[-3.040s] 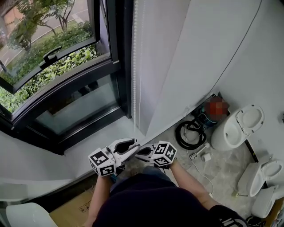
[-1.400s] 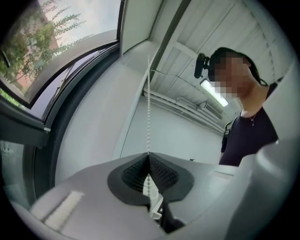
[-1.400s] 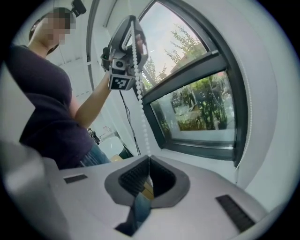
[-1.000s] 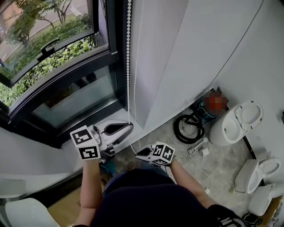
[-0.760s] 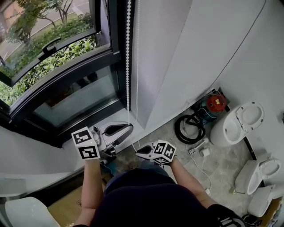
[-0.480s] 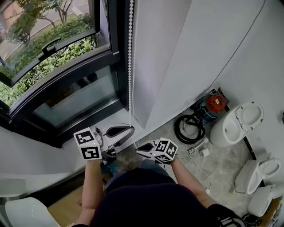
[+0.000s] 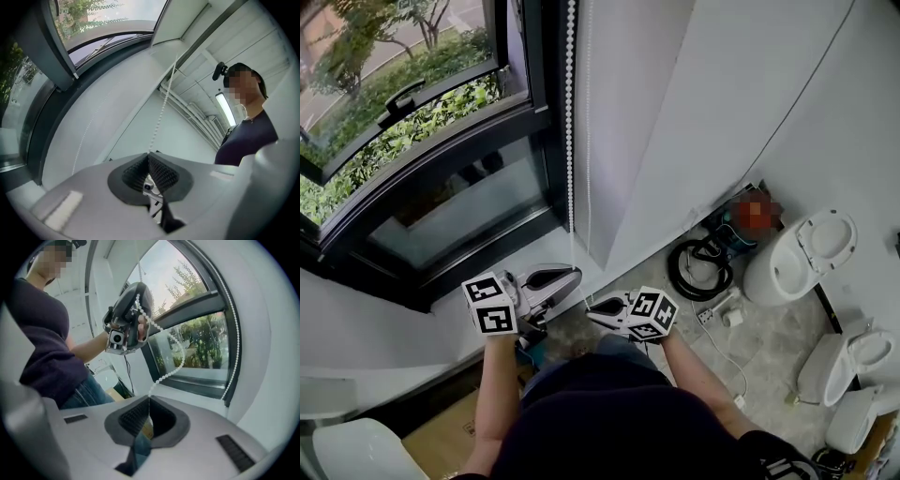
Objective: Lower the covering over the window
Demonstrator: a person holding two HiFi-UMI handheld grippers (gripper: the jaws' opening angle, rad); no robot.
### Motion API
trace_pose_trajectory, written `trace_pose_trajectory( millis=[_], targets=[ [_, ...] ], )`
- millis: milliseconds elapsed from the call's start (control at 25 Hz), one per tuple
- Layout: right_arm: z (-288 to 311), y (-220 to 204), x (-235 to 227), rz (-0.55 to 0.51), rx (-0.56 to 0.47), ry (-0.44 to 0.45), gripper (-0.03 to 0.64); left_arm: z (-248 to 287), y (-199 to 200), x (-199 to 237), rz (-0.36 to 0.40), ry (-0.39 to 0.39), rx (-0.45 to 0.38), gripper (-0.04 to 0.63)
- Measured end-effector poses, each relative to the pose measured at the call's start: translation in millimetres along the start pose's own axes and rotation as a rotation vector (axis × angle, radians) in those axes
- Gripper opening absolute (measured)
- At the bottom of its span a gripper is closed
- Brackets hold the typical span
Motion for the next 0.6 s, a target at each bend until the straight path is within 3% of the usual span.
trace_pose_trajectory(
  millis=[120,240,600],
  targets=[
    [-1,2,1,-0.003,-0.004,-0.002,0.012,0,-23,4,0.001,0.010,0.066,0.011],
    [-1,3,2,-0.007,-0.005,-0.002,0.012,-3,-31,4,-0.059,0.011,0.037,0.011],
    [0,10,3,-0.018,-0.016,0.000,0.012,-11,-46,12,-0.066,0.025,0.066,0.011]
  ],
)
Point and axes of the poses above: the fingertips, and each gripper's own axes: z forward along the fingers, x to its left, y out of its top, the point moved 2 cm from there along -z, backward along the fingers, and after that the axes turned 6 degrees about -x, right-handed, at the moved point
